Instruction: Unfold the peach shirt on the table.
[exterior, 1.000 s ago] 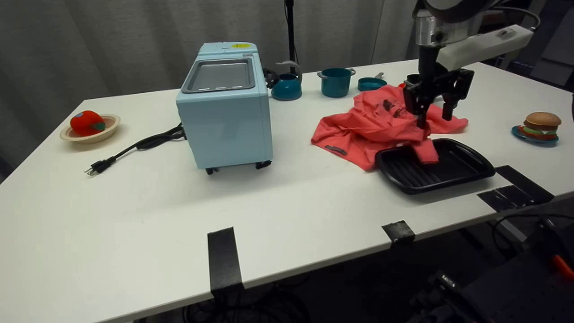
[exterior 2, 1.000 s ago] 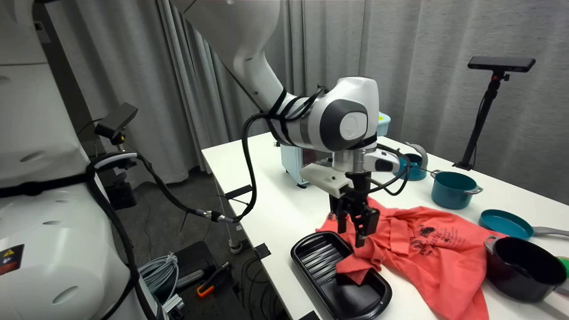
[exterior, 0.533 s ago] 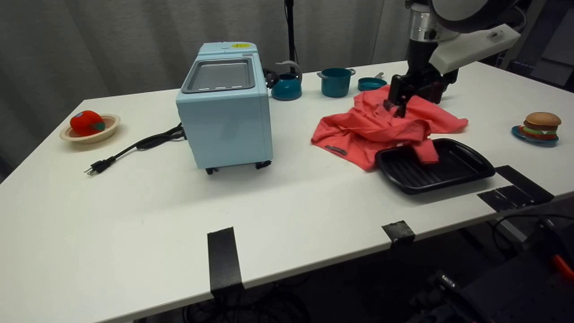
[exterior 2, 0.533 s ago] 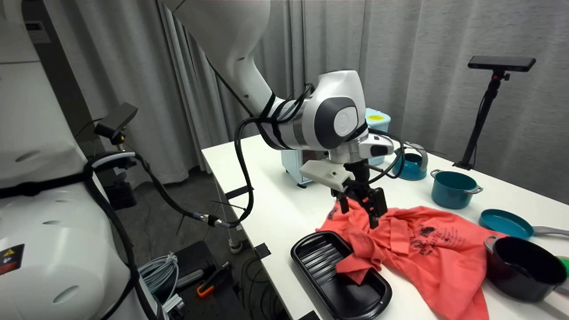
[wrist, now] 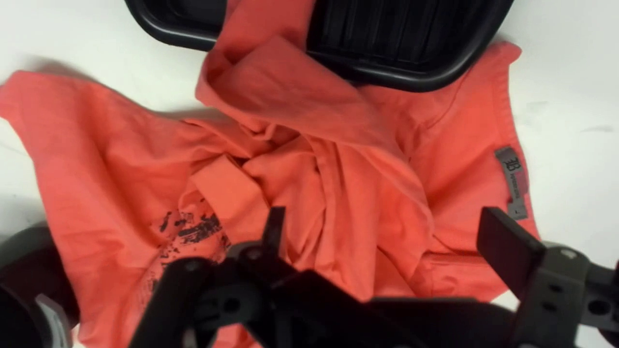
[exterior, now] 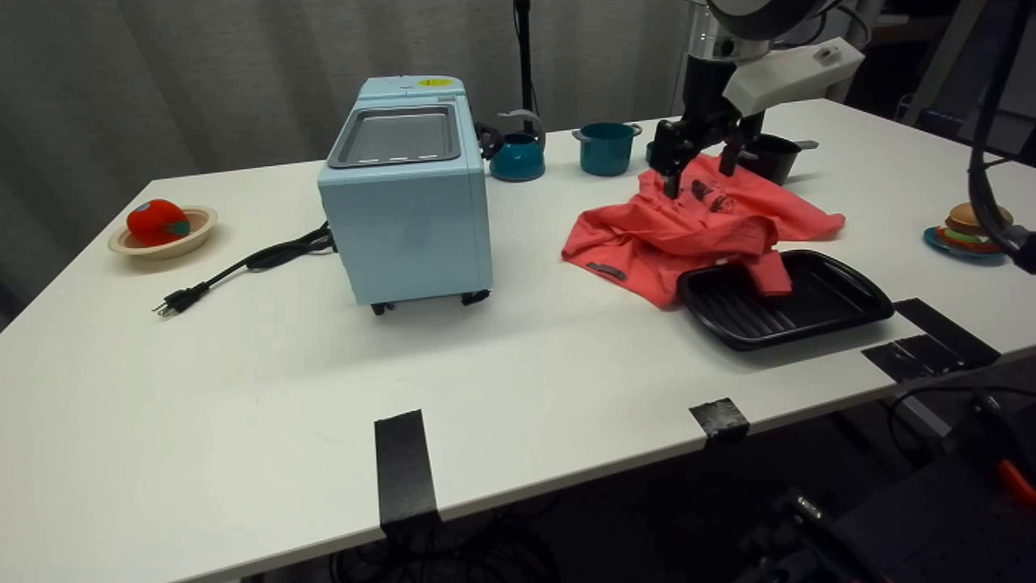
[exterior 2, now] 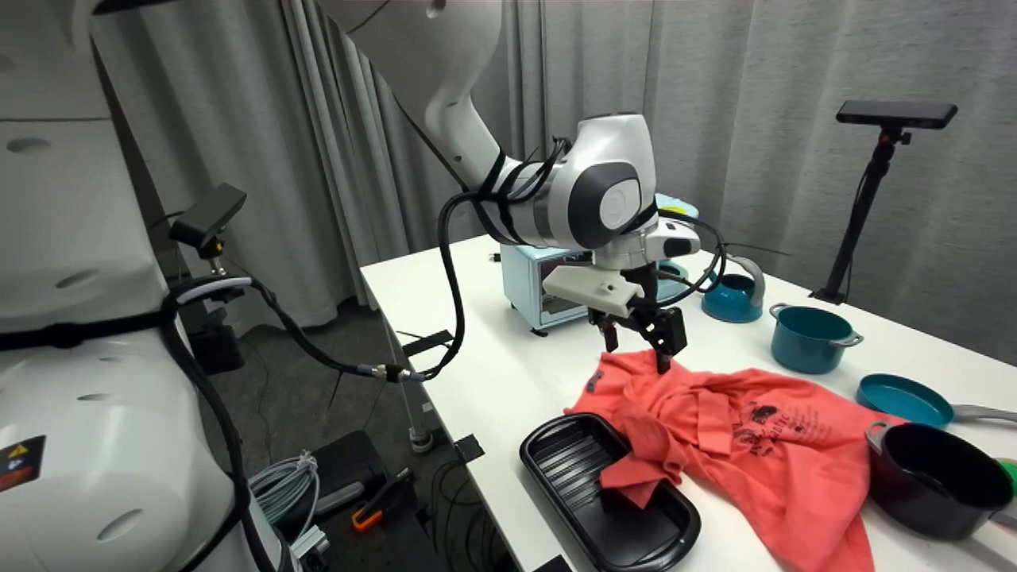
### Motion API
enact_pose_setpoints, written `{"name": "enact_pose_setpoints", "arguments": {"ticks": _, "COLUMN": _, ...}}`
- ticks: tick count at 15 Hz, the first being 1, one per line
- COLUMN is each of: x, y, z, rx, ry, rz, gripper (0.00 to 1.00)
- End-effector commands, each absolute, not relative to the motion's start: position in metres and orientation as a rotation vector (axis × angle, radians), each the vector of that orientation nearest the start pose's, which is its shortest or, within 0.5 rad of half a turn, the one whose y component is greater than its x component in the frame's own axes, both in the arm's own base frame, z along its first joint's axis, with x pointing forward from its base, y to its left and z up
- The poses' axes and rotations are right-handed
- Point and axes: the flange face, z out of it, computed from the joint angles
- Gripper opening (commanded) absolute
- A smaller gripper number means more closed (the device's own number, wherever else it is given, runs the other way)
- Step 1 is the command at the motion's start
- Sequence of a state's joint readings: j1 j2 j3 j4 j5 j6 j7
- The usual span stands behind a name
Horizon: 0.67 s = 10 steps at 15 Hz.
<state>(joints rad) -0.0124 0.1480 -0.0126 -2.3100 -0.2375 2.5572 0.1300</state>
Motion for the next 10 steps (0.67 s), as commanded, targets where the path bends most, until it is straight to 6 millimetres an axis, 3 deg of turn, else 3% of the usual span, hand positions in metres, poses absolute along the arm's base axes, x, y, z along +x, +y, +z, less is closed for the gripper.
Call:
{"name": "enact_pose_setpoints", "arguments": {"ticks": 1, "x": 0.554, "y": -0.003, "z": 0.263, "rx": -3.250, "ry": -0.133, "rz": -0.080, "gripper": 1.00}}
{"name": "enact_pose_setpoints", "arguments": {"ticks": 8, "x": 0.568, "y": 0.000, "z": 0.199, "rx": -3.245, "ry": -0.151, "rz": 0.089, "gripper": 1.00}}
{"name": "enact_pose_setpoints", "arguments": {"ticks": 10, "x": 0.567, "y": 0.006, "z": 0.187, "rx": -3.245, "ry": -0.165, "rz": 0.123, "gripper": 0.87}}
